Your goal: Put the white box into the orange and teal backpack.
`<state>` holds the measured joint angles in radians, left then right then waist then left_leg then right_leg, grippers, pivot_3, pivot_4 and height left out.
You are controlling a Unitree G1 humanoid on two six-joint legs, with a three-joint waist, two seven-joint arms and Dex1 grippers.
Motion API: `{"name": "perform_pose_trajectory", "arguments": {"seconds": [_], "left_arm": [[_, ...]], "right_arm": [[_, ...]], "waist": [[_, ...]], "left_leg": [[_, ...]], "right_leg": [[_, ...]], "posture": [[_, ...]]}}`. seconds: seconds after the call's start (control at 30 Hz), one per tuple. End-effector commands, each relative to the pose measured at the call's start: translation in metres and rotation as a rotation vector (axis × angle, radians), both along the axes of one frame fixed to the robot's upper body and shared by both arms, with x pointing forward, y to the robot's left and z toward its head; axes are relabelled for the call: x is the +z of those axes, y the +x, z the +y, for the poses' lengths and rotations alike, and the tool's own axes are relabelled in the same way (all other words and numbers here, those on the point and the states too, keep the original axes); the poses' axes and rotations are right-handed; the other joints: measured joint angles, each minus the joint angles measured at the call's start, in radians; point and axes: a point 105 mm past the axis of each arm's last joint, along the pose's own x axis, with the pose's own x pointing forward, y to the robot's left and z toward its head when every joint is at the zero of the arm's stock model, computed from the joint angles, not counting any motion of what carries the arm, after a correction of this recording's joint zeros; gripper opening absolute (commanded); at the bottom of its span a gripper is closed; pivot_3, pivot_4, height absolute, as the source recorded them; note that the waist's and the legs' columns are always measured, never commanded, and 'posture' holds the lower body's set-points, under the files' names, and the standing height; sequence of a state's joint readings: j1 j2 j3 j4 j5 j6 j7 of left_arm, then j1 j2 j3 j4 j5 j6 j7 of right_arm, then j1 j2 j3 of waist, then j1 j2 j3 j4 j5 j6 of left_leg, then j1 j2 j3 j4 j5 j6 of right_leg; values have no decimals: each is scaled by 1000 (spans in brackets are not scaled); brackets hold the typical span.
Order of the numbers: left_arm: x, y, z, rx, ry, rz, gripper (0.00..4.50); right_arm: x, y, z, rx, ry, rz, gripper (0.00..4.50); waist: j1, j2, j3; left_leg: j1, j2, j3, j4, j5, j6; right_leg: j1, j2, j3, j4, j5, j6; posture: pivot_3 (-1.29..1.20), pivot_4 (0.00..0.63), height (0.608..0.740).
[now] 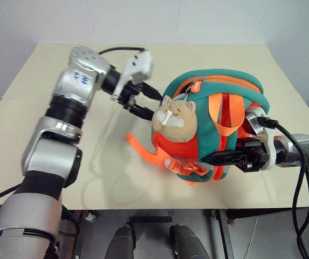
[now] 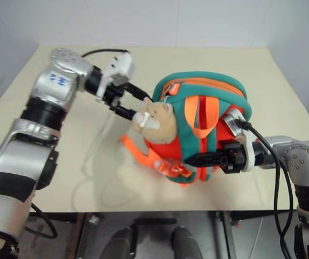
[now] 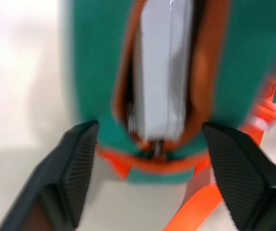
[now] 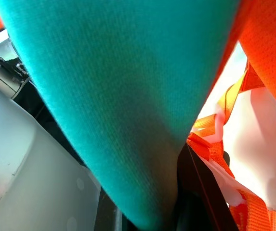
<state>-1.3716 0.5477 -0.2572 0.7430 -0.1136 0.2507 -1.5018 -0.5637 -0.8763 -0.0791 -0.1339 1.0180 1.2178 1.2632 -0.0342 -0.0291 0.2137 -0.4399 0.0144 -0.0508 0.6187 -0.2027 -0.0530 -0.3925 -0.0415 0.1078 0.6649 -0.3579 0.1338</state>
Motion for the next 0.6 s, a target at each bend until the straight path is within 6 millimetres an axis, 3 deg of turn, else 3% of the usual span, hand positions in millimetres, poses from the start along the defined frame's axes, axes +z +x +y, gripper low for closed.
{"name": "perform_pose_trajectory", "arguments": {"seconds": [0.03,0.33,0.43,0.6], "left_arm": [[17,-12,13,-58,-50,-54,3623],[16,-28,44,-28,-221,-118,3623],[10,-28,44,-6,-249,-143,3080],[2,-21,37,15,-269,-160,1577]], "right_arm": [[7,0,3,16,26,-30,127],[5,3,4,14,25,-23,127],[4,4,4,10,24,-22,127],[5,6,6,9,25,-25,127]], "waist": [[4,0,0],[4,0,0],[5,0,0],[5,0,0]], "left_leg": [[0,0,0,1,0,0],[0,0,-1,3,0,0],[0,0,-1,4,0,0],[0,-1,-1,10,0,0]], "right_leg": [[0,0,0,0,0,0],[1,-1,0,3,0,0],[1,0,0,5,0,0],[1,0,0,8,0,0]], "posture": [[0,150,740],[0,150,740],[0,150,740],[0,150,740]]}}
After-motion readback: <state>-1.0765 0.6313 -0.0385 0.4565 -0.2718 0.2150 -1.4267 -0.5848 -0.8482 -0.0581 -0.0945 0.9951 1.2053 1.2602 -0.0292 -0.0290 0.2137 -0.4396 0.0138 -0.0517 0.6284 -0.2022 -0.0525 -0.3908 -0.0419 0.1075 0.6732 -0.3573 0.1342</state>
